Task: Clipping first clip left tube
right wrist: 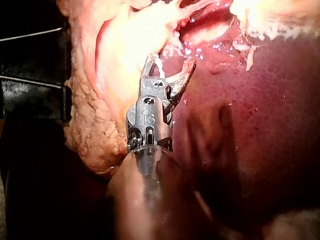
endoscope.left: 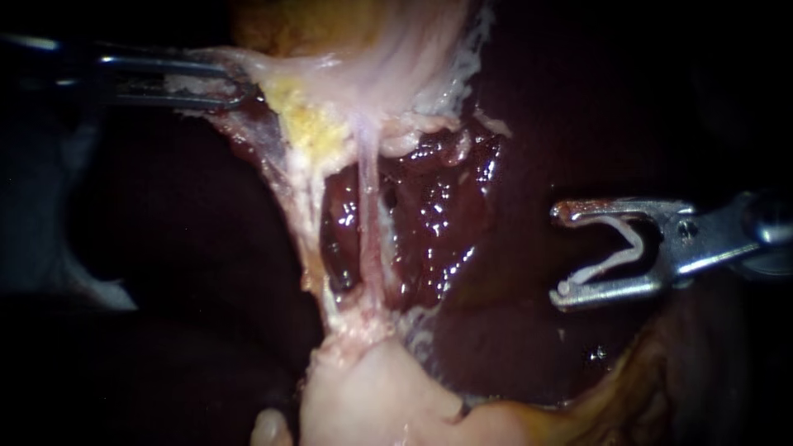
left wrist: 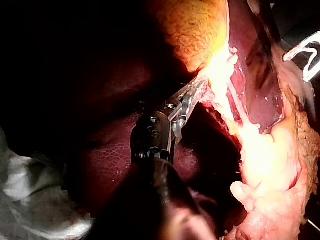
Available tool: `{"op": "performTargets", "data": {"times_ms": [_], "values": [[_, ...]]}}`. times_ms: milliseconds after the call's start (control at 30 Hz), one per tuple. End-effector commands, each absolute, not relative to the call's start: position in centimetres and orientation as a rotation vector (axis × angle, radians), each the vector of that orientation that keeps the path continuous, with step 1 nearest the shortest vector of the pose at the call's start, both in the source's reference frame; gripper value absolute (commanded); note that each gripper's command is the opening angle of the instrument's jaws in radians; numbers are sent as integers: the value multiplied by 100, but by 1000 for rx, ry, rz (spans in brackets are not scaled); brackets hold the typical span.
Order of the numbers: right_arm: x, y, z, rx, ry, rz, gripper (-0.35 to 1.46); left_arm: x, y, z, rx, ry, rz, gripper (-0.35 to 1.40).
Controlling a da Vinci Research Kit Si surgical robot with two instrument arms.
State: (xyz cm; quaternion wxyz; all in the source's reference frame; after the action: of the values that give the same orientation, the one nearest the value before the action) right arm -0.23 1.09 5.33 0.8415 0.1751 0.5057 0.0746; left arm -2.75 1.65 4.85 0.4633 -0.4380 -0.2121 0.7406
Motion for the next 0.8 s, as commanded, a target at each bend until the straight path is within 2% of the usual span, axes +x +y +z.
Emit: {"op": "performTargets", "data": {"times_ms": [33, 300, 567, 800], "values": [[-23, 109, 533, 370, 1068, 158, 50, -275, 164, 485, -1075, -516, 1818, -35], [-5, 103, 535, 376, 1072, 153, 50, -278, 160, 491, -1075, -509, 1820, -35], [50, 77, 552, 403, 1081, 135, 50, -280, 157, 493, -1074, -502, 1819, -35], [107, 66, 569, 460, 1073, 183, 50, -280, 156, 493, -1074, -501, 1819, -35]]}}
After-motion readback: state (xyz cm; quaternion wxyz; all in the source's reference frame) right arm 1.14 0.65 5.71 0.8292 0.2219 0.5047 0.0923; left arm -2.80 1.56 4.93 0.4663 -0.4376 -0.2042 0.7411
